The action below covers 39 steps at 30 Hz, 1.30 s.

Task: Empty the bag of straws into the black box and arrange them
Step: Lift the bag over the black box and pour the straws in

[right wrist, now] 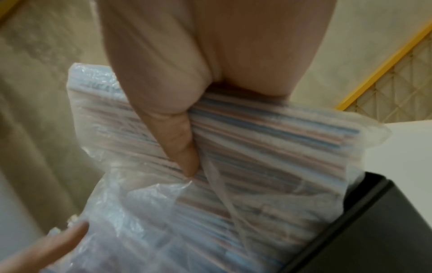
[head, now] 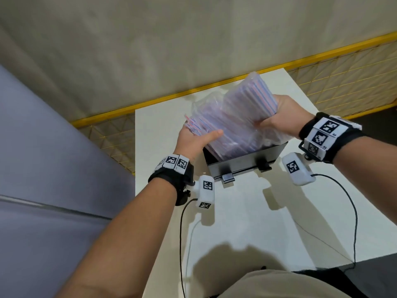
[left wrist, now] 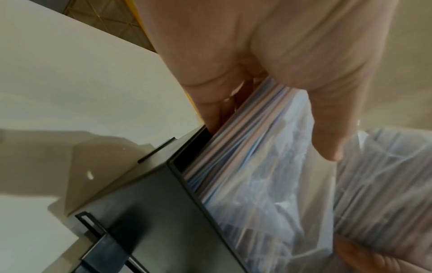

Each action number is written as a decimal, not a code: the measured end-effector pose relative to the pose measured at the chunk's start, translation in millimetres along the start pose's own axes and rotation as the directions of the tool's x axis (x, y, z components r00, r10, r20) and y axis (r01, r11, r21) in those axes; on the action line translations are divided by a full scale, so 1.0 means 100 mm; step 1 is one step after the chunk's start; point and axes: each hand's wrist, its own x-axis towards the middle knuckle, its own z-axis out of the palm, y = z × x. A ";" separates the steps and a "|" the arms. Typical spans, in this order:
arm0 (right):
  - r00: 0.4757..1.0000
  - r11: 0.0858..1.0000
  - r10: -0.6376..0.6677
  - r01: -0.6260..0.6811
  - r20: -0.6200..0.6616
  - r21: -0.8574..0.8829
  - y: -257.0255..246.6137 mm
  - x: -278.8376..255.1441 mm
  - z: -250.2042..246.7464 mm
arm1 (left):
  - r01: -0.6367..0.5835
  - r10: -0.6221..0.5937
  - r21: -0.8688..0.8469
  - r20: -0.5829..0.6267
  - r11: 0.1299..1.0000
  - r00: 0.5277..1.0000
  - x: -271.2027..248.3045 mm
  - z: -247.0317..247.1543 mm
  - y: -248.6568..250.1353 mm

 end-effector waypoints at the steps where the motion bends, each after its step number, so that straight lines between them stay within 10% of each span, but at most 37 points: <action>1: 1.000 1.000 -0.008 0.008 -0.015 -0.026 0.00 0.00 0.02 | 0.012 -0.012 -0.018 -0.007 1.000 1.000 0.00 0.01 0.00; 9: 0.999 0.999 -0.027 0.026 -0.035 -0.021 0.03 0.09 0.07 | 0.170 -0.187 -0.299 -0.027 0.939 0.982 -0.08 0.17 0.14; 23: 0.993 0.996 -0.079 0.082 0.087 -0.029 0.05 0.14 -0.15 | 0.065 -0.181 -0.306 -0.365 0.950 0.913 -0.09 0.36 0.26; 31: 0.984 0.991 -0.128 0.132 0.124 -0.026 0.03 0.15 -0.09 | 0.158 -0.336 -0.485 -0.304 0.860 0.892 0.05 0.22 -0.04; 39: 0.984 0.984 -0.132 0.145 0.124 -0.105 0.07 0.16 -0.10 | 0.157 -0.295 -0.307 -0.478 0.939 0.827 -0.25 0.20 0.17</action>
